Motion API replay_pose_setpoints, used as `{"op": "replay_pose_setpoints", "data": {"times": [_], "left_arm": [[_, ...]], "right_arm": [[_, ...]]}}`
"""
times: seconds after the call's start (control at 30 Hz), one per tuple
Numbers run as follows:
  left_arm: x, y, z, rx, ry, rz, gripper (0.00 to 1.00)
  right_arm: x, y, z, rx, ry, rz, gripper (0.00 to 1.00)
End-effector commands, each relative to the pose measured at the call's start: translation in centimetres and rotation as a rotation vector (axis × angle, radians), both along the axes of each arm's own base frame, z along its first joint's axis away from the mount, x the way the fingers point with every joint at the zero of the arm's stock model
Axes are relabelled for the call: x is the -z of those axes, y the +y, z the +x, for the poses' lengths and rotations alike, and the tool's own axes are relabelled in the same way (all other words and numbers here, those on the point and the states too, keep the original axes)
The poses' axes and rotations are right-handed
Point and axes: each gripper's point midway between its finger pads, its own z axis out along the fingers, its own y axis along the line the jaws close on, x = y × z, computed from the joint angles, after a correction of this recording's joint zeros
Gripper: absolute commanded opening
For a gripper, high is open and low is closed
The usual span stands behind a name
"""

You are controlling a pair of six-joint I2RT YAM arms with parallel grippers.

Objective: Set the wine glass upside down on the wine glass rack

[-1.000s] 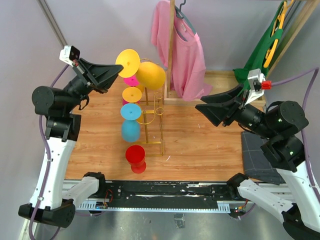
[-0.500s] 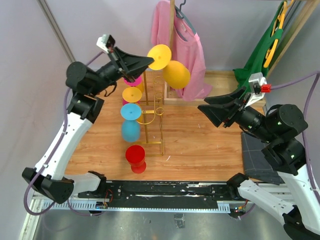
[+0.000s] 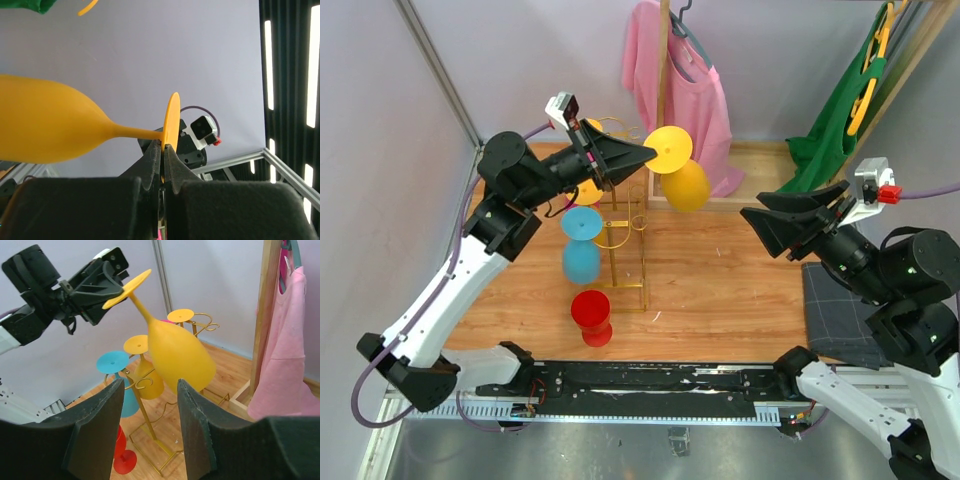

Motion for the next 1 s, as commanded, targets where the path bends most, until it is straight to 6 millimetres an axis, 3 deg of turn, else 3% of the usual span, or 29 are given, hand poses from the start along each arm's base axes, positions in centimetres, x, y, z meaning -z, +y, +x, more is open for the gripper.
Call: {"op": "replay_pose_setpoints", "data": {"times": [0.0,0.37,0.97], "left_arm": [[0.9,0.9,-1.4,-0.057,-0.018,0.059,0.00],[5.5,-0.9,-2.5,-0.020,0.063,0.143,0.00],[9.6,-0.1,-1.4,-0.112,0.122,0.251,0.00]], "right_arm": [[0.1,-0.3,0.8,0.035,0.011,-0.008,0.48],[0.1,-0.4,0.9,0.046,0.016,0.017,0.48],[1.0,-0.6,1.1,0.060,0.041,0.022,0.49]]}}
